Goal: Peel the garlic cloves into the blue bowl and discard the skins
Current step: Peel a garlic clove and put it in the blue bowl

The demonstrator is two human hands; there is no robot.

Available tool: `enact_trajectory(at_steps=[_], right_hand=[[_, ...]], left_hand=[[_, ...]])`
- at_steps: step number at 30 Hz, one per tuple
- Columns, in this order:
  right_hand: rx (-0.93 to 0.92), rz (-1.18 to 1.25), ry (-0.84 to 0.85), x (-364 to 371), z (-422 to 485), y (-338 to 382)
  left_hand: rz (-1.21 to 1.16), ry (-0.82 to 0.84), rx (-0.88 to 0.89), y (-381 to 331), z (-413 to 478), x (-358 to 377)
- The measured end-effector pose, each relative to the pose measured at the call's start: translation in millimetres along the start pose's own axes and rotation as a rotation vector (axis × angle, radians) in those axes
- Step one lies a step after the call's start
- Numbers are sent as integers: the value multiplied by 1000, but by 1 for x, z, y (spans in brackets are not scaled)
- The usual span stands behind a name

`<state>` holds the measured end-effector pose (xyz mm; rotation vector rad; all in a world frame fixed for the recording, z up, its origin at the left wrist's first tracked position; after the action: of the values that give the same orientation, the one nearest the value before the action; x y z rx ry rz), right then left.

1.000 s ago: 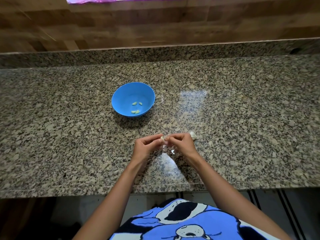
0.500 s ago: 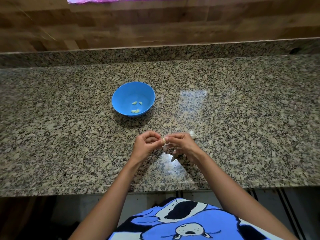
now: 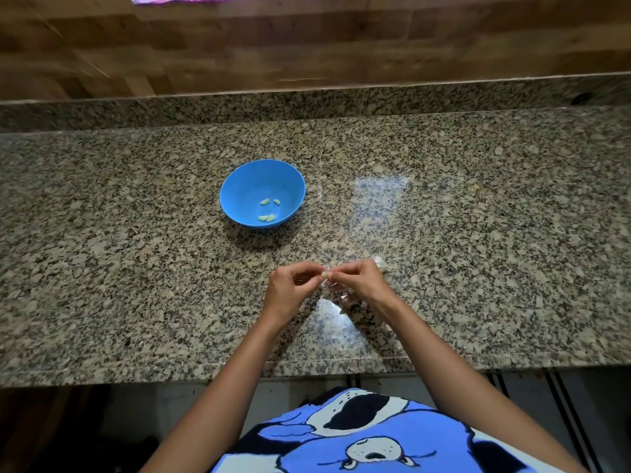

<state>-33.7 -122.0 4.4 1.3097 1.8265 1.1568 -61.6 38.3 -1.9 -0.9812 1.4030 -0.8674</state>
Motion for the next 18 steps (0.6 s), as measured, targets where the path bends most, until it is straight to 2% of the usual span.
enact_trajectory(at_steps=[9,15,16,18], right_hand=[[-17,-52,-13,-1,2,0],[-67,-93,-98,0,3,-3],[-63,-76,-107,1,3,-3],[-51,-33,-122,1,2,-2]], left_hand=[[57,-9,42,-2,2,0],[156,20,66,-4,1,6],[113,18,45,-4,2,7],[-143,-4,-76,-4,4,8]])
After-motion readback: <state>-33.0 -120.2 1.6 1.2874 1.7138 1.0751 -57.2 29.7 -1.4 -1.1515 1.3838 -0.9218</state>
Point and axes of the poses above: each hand's wrist, its own z-axis towards the middle knuckle, its own x-axis out of the palm, y = z × x, the point moved 1 cm from there along z, towards the middle knuckle
